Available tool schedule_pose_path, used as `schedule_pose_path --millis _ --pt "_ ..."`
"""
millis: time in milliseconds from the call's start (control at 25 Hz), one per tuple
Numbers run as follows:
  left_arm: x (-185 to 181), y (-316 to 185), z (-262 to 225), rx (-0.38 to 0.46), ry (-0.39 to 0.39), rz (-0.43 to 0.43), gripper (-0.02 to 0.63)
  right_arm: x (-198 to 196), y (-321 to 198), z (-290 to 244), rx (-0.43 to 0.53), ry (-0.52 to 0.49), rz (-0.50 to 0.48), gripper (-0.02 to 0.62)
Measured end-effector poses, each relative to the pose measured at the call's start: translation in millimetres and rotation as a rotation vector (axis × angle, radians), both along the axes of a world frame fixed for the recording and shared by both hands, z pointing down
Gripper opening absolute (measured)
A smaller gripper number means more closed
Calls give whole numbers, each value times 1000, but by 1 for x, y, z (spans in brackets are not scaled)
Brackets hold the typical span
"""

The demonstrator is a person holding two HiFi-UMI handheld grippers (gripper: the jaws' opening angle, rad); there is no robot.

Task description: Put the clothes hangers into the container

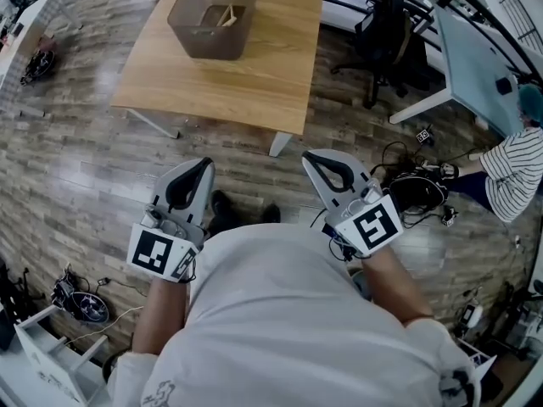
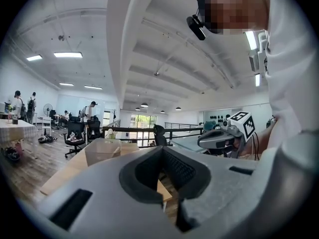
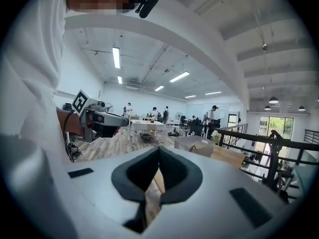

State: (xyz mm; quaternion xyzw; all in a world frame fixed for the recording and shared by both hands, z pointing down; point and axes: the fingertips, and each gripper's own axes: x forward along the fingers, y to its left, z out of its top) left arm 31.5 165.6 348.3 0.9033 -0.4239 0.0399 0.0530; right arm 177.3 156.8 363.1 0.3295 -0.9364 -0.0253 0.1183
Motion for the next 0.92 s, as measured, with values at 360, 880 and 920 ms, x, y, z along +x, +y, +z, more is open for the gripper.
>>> schedule_pose_path --millis 360,880,920 --pt "25 10 -2 8 -6 4 6 24 14 -3 9 -8 -3 6" --pt "45 5 -6 11 -18 21 6 44 9 2 -1 -5 12 6" --pt "46 3 -6 11 -18 22 6 45 8 3 -3 -6 13 6"
